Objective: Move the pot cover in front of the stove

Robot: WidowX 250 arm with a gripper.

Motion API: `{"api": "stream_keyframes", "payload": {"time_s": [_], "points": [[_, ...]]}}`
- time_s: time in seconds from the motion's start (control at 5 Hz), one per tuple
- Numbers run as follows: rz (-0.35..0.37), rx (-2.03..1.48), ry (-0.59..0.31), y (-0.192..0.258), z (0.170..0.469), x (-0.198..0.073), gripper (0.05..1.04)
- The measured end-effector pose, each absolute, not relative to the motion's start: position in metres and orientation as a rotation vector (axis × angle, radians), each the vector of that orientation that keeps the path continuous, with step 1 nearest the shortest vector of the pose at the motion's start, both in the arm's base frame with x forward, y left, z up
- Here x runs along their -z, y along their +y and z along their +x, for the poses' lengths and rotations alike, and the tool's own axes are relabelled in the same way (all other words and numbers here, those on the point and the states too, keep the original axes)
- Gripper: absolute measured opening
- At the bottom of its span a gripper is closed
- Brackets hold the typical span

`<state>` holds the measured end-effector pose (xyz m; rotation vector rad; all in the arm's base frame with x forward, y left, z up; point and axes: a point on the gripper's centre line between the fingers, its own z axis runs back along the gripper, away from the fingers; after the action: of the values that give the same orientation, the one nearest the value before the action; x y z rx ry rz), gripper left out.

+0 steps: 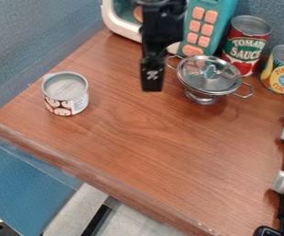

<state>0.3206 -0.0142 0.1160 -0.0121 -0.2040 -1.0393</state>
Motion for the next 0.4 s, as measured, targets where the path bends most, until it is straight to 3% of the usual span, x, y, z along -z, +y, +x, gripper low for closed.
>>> {"api": "stream_keyframes", "payload": {"time_s": [0.2, 0.4], "points": [[0.026, 1.005, -0.281, -0.027, 0.340, -0.136, 1.000], [0.035, 0.938, -0.284, -0.032, 0.358, -0.139, 1.000]]}}
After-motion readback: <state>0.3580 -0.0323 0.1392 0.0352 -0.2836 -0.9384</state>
